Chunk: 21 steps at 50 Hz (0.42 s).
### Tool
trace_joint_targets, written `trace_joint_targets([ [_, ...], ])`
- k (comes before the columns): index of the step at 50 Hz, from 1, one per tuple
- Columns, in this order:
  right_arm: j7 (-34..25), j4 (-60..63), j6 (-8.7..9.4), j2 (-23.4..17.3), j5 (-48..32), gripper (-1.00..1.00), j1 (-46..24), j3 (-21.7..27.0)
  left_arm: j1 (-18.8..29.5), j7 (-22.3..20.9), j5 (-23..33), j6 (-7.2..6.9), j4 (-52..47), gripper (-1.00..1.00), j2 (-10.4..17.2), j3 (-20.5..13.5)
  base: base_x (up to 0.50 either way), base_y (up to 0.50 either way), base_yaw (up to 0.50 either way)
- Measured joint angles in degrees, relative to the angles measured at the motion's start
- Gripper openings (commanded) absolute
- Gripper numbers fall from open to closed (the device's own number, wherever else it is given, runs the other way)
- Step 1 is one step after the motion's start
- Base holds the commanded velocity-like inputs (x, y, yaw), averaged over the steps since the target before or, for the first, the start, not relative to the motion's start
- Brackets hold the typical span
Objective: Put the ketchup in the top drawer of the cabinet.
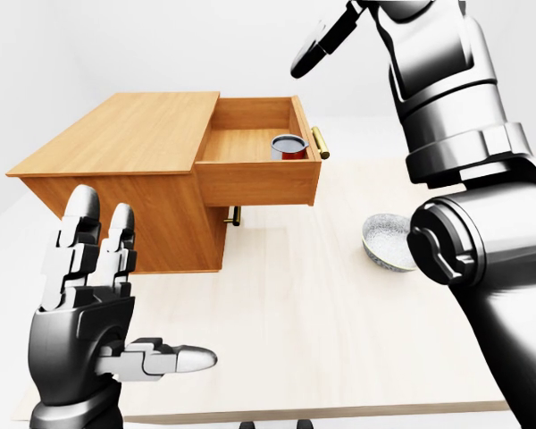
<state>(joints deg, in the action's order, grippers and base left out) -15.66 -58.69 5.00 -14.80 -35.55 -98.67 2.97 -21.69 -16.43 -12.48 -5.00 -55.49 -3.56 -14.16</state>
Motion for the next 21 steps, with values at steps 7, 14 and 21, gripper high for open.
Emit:
trace_joint_targets([
  [7, -3.26, 11.07, 0.00, -1.36, 1.84, 1.00, 2.52, 0.27, -0.11, -0.11, -0.06, 0.00, -0.17, 1.00, -0.08, -0.05, 0.00, 0.00, 0.00],
  [14, -7.94, 32.58, 0.00, -2.24, 2.31, 1.00, 11.68, 0.59, -0.18, -0.18, -0.05, 0.00, -0.32, 1.00, -0.15, -0.09, 0.00, 0.00, 0.00],
  [21, -11.65, 55.82, 0.00, -2.02, 1.47, 1.00, 24.62, 0.82, -0.50, -0.33, 0.09, 0.00, -0.39, 1.00, -0.28, 0.06, 0.00, 0.00, 0.00],
])
